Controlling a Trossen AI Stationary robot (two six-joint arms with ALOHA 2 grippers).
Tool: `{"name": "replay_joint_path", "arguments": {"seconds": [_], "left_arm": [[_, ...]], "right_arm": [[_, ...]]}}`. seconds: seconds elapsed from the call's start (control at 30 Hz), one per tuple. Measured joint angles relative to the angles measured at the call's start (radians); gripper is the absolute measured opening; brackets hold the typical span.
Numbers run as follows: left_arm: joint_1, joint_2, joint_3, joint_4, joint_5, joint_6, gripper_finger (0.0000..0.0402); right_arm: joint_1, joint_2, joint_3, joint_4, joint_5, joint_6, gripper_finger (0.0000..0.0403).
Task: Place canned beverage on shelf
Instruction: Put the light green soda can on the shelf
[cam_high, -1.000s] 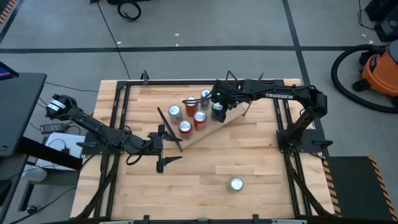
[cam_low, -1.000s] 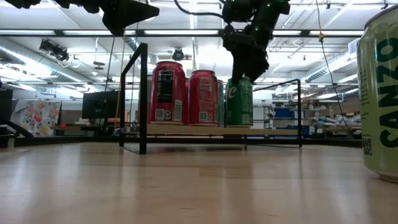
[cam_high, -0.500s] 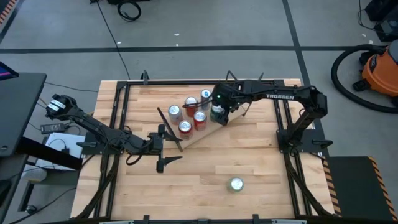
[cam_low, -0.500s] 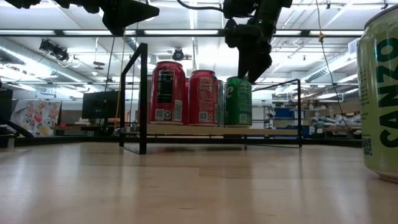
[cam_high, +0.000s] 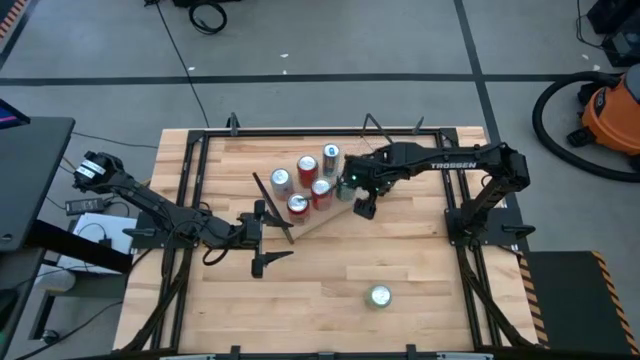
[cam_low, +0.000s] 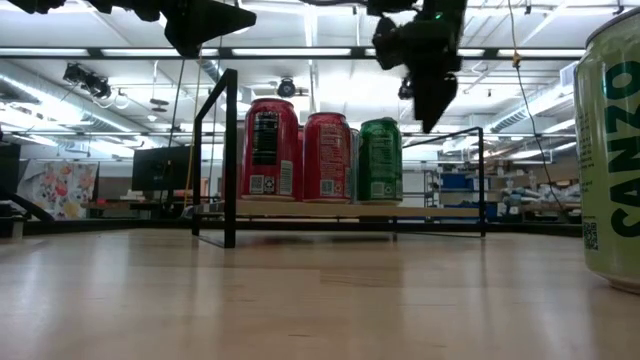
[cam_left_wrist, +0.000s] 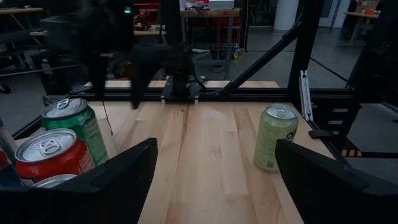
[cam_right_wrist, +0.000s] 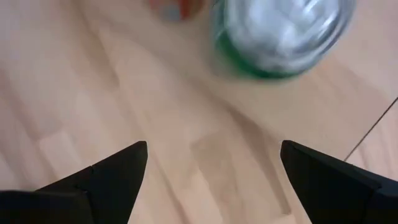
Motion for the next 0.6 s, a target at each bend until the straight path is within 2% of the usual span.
{"name": "replay_joint_path", "arguments": {"seconds": [0.13,0.3,0.6], "left_arm": [[0.0,0.0,0.0,-0.001,0.0,0.0,0.0336],[0.0,0.0,0.0,-0.002,0.0,0.0,0.0336],[0.0,0.0,0.0,-0.001,0.0,-0.003,0.0336]], "right_arm": [[0.083,-0.006,0.0,-0.043,-0.001,0.01,0.038],[0.246,-0.006,0.0,-0.026,-0.008,-0.02,0.038],[0.531,-0.005,0.0,0.214,0.0,-0.004,0.038]]}}
